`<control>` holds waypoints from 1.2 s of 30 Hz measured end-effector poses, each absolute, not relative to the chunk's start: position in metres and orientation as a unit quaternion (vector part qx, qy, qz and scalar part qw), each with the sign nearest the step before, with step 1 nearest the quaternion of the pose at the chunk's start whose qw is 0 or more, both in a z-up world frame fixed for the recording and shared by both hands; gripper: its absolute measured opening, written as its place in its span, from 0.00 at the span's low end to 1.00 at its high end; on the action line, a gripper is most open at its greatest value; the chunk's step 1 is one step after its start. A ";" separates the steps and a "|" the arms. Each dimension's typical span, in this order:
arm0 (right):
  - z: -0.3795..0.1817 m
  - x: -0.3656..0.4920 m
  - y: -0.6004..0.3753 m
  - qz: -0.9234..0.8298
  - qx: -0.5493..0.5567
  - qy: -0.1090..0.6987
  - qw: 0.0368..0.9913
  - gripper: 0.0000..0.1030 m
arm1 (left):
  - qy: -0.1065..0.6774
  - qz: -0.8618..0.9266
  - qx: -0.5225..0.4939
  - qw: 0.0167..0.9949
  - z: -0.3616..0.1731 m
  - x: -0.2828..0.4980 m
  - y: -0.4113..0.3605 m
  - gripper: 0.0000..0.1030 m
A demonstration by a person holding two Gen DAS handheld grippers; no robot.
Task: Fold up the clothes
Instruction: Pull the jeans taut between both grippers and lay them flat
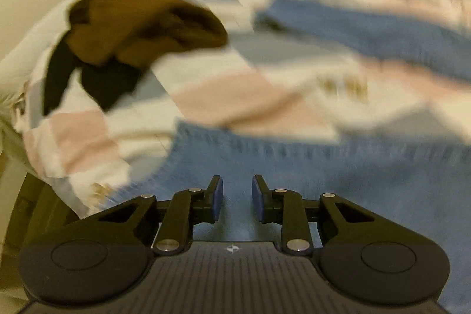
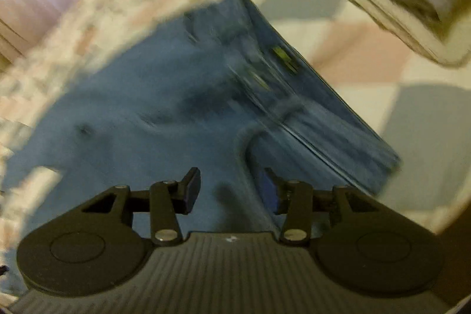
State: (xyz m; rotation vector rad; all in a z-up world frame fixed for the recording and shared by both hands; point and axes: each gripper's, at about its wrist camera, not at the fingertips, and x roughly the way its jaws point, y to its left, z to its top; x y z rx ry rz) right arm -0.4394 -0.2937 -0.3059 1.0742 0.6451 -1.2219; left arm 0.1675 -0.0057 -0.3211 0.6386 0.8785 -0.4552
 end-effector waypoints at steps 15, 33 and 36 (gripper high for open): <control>-0.323 -0.372 -0.301 -0.605 0.458 0.330 0.561 0.79 | 0.471 -0.286 0.262 0.792 -0.350 0.325 0.005 0.17; -0.293 -0.339 -0.284 -0.626 0.393 0.320 0.593 0.78 | 0.380 -0.292 0.280 0.832 -0.304 0.286 -0.001 0.22; -0.307 -0.342 -0.276 -0.594 0.408 0.332 0.608 0.78 | 0.414 -0.324 0.291 0.800 -0.316 0.243 0.000 0.28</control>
